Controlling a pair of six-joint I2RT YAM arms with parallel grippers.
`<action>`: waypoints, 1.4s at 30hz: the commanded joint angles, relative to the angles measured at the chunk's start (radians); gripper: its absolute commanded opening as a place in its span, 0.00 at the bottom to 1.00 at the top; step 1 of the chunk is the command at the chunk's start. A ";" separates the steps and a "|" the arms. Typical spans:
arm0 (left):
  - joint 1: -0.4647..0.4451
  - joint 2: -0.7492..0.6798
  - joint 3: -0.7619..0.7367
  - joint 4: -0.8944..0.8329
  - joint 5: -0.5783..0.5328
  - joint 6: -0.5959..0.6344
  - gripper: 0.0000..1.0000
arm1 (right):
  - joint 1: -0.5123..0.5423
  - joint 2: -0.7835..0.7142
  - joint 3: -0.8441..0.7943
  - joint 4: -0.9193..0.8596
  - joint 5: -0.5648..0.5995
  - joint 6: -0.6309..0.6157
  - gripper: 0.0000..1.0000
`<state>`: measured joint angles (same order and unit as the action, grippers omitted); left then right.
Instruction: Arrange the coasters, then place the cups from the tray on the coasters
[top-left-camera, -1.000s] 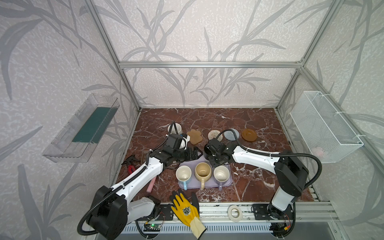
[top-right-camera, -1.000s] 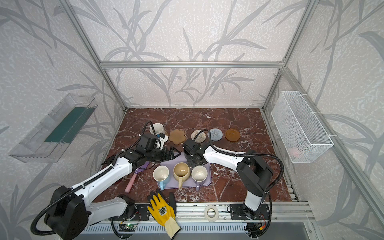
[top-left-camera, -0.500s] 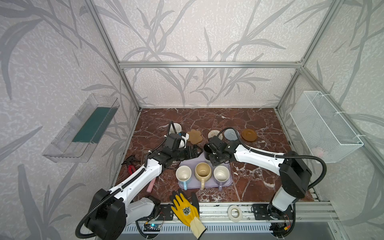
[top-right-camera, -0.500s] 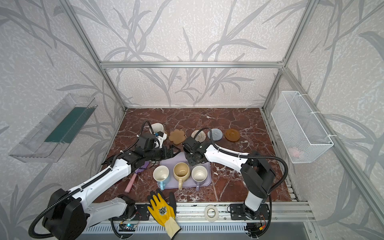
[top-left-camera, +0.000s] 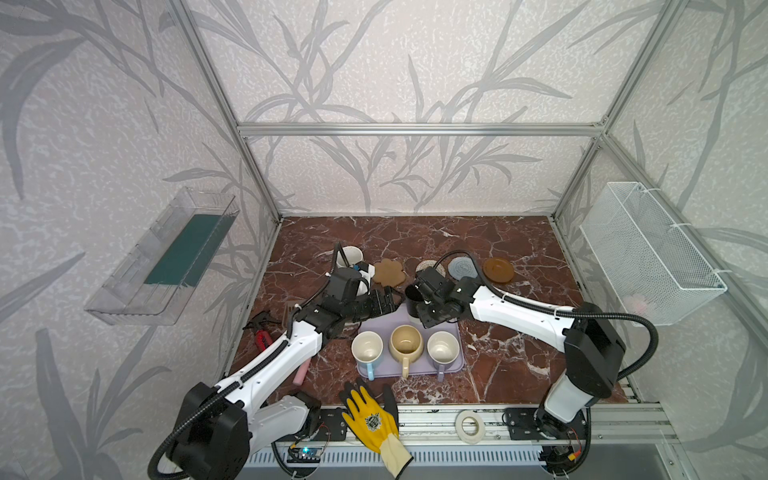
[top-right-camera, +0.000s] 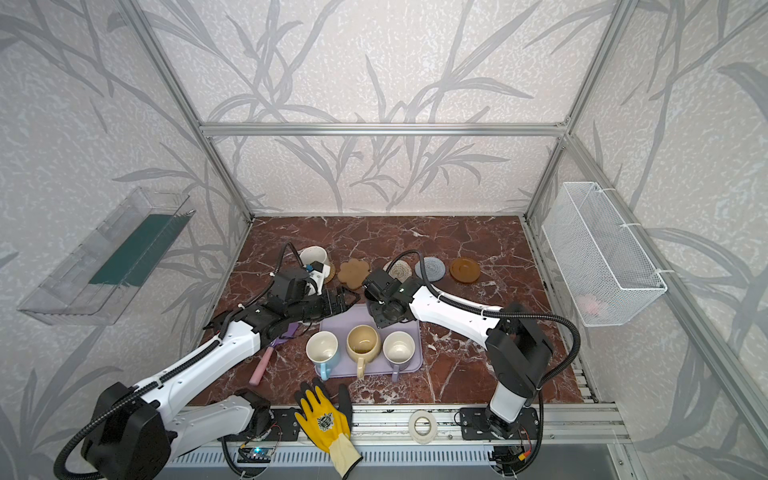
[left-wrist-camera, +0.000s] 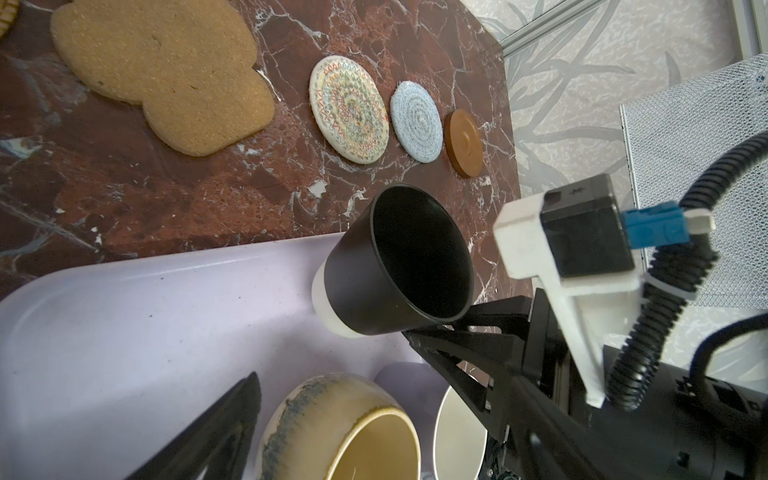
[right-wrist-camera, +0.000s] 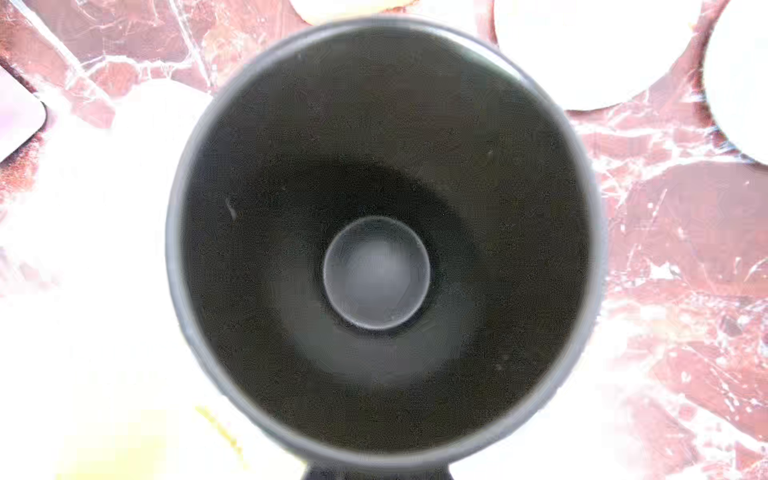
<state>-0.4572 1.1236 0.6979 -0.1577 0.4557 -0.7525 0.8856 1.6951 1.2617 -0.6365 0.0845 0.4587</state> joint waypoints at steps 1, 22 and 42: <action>0.000 -0.021 -0.022 0.036 -0.030 -0.030 0.95 | 0.007 -0.051 0.059 0.028 0.042 -0.014 0.00; 0.197 -0.111 0.012 0.048 -0.043 -0.151 0.97 | 0.007 0.188 0.354 0.072 0.140 -0.005 0.00; 0.292 -0.001 0.081 0.054 -0.004 -0.124 0.98 | 0.007 0.468 0.706 0.062 0.220 0.034 0.00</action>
<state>-0.1734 1.1191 0.7475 -0.1257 0.4553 -0.8860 0.8894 2.1624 1.9148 -0.6155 0.2512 0.4828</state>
